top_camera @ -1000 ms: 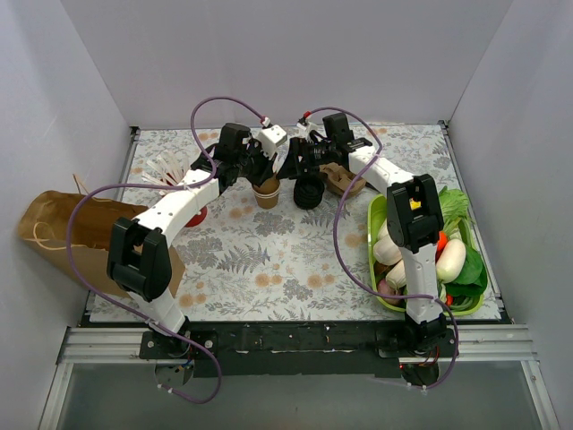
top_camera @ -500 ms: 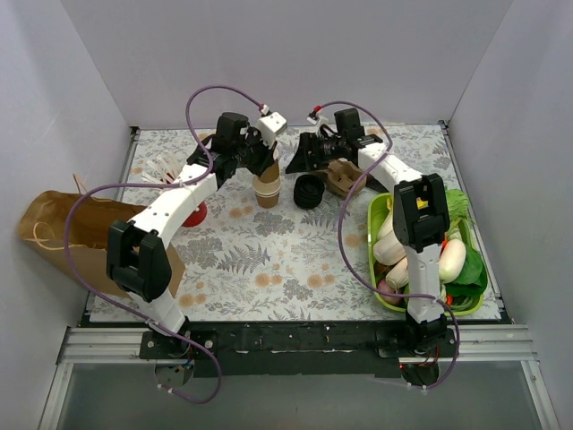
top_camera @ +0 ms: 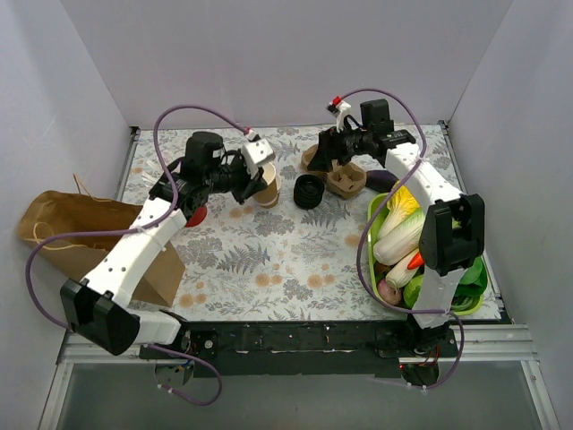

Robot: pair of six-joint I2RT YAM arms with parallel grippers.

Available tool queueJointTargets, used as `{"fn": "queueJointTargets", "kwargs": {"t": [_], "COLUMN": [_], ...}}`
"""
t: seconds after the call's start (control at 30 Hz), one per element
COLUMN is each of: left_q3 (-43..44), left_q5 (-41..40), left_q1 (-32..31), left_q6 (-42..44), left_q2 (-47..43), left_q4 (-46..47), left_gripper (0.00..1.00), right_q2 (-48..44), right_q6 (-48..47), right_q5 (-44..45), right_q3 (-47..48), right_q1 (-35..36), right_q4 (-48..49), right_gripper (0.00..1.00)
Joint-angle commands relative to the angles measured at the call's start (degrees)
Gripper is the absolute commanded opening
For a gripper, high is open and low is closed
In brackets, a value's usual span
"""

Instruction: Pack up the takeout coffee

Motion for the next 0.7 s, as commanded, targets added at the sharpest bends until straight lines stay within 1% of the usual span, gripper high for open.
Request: {"fn": "queueJointTargets", "kwargs": {"t": [0.0, 0.07, 0.13, 0.17, 0.23, 0.27, 0.4, 0.5, 0.67], "left_q3": [-5.37, -6.51, -9.67, -12.9, -16.0, -17.75, -25.13, -28.57, -33.23], "left_q5": [7.21, 7.74, 7.65, 7.65, 6.95, 6.52, 3.7, 0.81, -1.39], "left_q1": [-2.19, -3.16, -4.38, -5.52, -7.28, -9.12, -14.14, -17.65, -21.08], "left_q6": [2.9, 3.32, 4.82, 5.43, 5.52, 5.61, 2.29, 0.61, -0.45], "left_q2": [-3.2, -3.21, -3.64, -4.34, -5.31, -6.45, -8.47, -9.88, -11.38], "left_q4": [-6.11, -5.85, -4.45, -3.75, -0.59, 0.56, 8.19, 12.76, 14.1], "left_gripper": [0.0, 0.0, 0.0, 0.0, 0.0, 0.0, 0.0, 0.0, 0.0], "right_q2": [-5.07, -6.4, -8.85, -9.39, -10.7, -10.97, -12.64, -14.13, -15.45], "right_q6": [-12.65, -15.2, -16.8, -17.15, -17.94, -18.29, -20.58, -21.99, -21.81], "right_q5": [5.81, 6.6, 7.57, 8.36, 9.94, 10.47, 12.93, 15.48, 16.1], "right_q3": [-3.82, -5.58, -7.25, -7.87, -9.1, -9.45, -11.47, -14.37, -17.36], "right_q1": [-0.05, -0.05, -0.05, -0.05, -0.05, -0.05, -0.05, -0.13, -0.05], "right_q4": [-5.57, -6.36, -7.16, -7.42, -7.77, -8.29, -9.0, -7.87, -7.07], "right_gripper": [0.89, 0.89, 0.89, 0.9, 0.9, 0.89, 0.89, 0.89, 0.89]}}
